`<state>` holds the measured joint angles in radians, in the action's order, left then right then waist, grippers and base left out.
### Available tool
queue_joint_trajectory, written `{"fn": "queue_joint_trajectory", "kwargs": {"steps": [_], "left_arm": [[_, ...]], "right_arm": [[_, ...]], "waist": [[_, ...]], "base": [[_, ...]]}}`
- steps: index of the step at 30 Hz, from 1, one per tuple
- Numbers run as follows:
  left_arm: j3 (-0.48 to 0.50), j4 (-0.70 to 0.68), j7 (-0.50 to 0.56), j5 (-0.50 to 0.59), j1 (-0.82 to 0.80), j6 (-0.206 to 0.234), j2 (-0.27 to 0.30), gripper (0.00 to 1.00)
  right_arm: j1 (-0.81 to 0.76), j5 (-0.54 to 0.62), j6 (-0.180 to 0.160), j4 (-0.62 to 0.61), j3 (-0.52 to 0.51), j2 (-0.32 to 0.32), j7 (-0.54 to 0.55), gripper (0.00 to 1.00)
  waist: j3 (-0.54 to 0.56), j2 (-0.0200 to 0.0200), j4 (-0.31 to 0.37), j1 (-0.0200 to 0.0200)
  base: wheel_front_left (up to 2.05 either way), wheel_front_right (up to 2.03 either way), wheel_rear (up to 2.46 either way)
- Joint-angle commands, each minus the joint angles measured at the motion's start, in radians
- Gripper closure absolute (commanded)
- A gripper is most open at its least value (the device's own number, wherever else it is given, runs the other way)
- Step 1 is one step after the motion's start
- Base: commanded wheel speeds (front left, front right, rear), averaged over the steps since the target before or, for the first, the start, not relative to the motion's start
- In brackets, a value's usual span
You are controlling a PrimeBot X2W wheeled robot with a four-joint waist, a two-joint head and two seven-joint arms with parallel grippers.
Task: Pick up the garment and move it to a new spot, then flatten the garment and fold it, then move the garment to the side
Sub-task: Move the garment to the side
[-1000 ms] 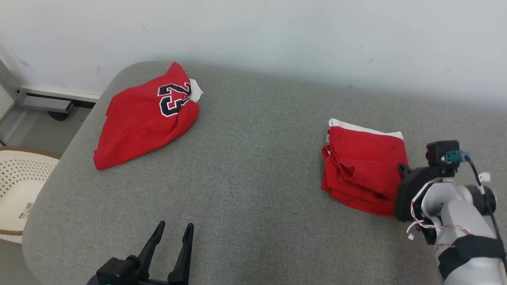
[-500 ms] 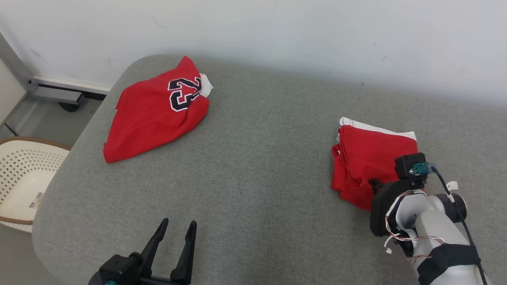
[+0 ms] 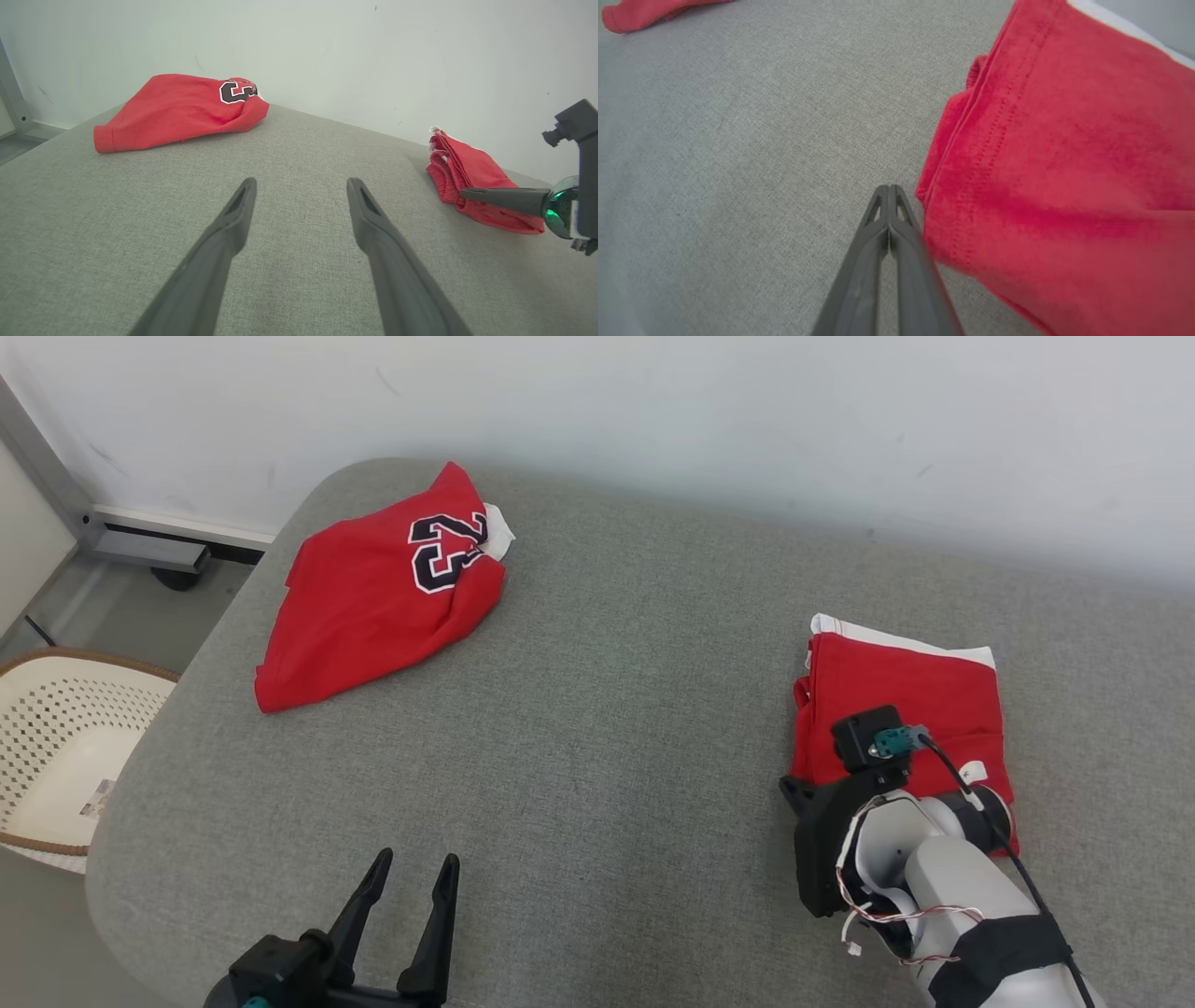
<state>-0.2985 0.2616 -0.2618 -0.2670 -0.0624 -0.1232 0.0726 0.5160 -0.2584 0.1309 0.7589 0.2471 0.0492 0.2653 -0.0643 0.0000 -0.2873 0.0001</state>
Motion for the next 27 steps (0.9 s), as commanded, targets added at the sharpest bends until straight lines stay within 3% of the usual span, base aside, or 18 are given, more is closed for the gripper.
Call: {"fn": "queue_joint_trajectory", "kwargs": {"steps": [1,4,5,6,7,15,23,27], "left_arm": [[0.004,-0.002,-0.005,-0.001,-0.007,0.000,0.003,0.00],[0.006,-0.002,-0.005,0.000,-0.007,0.000,0.003,0.00],[0.008,-0.003,-0.005,0.000,-0.007,0.000,0.002,0.00],[0.009,-0.003,-0.005,0.001,-0.006,0.000,0.002,0.00],[0.011,-0.003,-0.005,0.002,-0.005,0.000,0.002,0.00],[0.018,-0.007,-0.005,0.008,0.007,0.001,0.003,0.00],[0.017,-0.013,-0.005,0.010,0.005,0.001,0.003,0.00],[0.015,-0.013,-0.005,0.011,-0.001,0.000,0.003,0.00]], "right_arm": [[-0.006,-0.020,0.000,-0.011,0.012,0.003,0.002,1.00],[0.005,-0.041,0.000,-0.039,0.031,0.004,0.000,1.00],[0.009,-0.045,0.000,-0.048,0.031,0.004,-0.003,0.71],[0.013,-0.045,0.000,-0.057,0.029,0.003,-0.004,0.11],[0.015,-0.046,0.000,-0.065,0.022,0.004,0.000,0.00],[0.031,0.030,0.000,-0.145,-0.123,0.004,0.037,0.00],[0.014,0.191,0.000,-0.202,-0.447,0.003,0.143,0.00],[0.023,0.201,0.000,-0.193,-0.526,0.003,0.182,0.00]], "waist": [[-0.001,0.0000,0.002,-0.0001],[-0.001,0.0000,0.006,-0.0001],[0.000,0.0000,0.007,-0.0001],[0.001,0.0000,0.009,-0.0001],[0.002,0.0000,0.011,-0.0001],[0.010,0.0000,0.030,-0.0001],[-0.002,0.0000,0.045,-0.0001],[-0.009,0.0000,0.046,-0.0001]], "base": [[0.00,0.00,0.00],[0.00,0.00,0.00],[0.00,0.00,0.00],[0.00,0.00,0.00],[0.00,0.00,0.00],[0.00,0.00,0.00],[0.00,0.00,0.00],[0.00,0.00,0.00]]}}
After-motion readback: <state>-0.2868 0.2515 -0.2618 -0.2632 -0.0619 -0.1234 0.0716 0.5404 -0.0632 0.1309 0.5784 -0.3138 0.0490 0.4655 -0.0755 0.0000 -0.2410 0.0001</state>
